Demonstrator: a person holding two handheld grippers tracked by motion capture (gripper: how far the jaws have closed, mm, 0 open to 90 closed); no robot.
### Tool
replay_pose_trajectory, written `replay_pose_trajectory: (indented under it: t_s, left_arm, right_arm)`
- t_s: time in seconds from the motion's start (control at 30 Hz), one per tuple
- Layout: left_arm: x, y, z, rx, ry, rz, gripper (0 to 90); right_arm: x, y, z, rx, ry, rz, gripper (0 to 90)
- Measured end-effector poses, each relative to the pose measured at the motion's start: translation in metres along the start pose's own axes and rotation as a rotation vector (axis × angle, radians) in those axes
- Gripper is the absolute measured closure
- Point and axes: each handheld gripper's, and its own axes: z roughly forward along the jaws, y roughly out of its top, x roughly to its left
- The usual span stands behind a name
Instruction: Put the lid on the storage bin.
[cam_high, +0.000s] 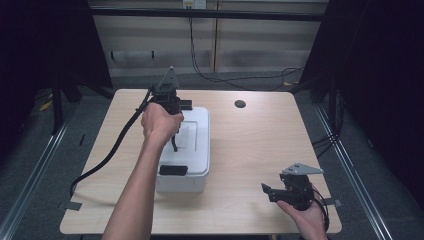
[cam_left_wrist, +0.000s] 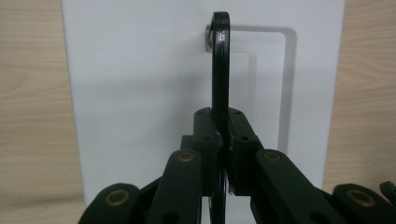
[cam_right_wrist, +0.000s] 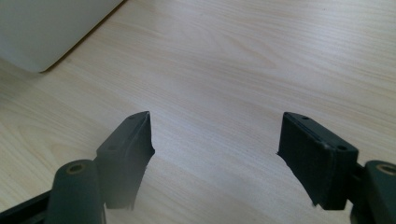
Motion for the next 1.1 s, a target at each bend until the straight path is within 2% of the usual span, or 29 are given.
replay_pose_trajectory:
  t_s: [0.07,0.13,0.17,0.57,0.77,0.83,0.87,0.93,0.97,1.03,1.1]
  left_arm:
    - [0.004,0.001,0.002,0.003,-0.011,-0.015,84.5]
    - [0.004,0.001,0.003,-0.015,-0.006,-0.029,84.3]
    - [0.005,0.001,0.004,-0.002,-0.01,-0.021,84.4]
    - [0.006,0.002,0.007,-0.014,-0.013,-0.013,83.0]
    - [0.009,0.004,0.009,-0.024,-0.037,0.013,75.1]
    - [0.01,0.004,0.009,-0.033,-0.032,0.032,72.9]
    - [0.012,0.004,0.009,-0.049,-0.043,0.028,69.5]
    - [0.016,0.005,0.01,-0.03,-0.071,0.051,67.0]
    - [0.018,0.005,0.013,-0.038,-0.071,0.053,63.3]
    - [0.024,0.006,0.014,-0.02,-0.068,0.079,55.4]
    - [0.032,0.006,0.016,-0.02,-0.092,0.1,48.5]
  right_arm:
    - [0.0,0.0,0.0,-0.001,0.0,-0.001,25.5]
    - [0.0,0.0,0.0,0.001,-0.001,0.0,25.5]
    - [0.0,0.0,0.0,0.0,0.0,0.0,25.5]
    - [0.0,0.0,0.0,-0.002,-0.001,-0.001,25.5]
    - [0.0,0.0,0.0,-0.001,-0.001,0.0,25.5]
    - [0.0,0.0,0.0,0.0,0.001,0.0,25.5]
    - [0.0,0.0,0.0,0.0,0.0,-0.001,25.5]
    - [0.0,0.0,0.0,0.001,0.001,0.001,25.5]
    - [0.0,0.0,0.0,0.0,0.001,0.0,25.5]
    - [0.0,0.0,0.0,-0.003,0.0,0.0,25.5]
    - [0.0,0.0,0.0,0.0,0.0,0.002,25.5]
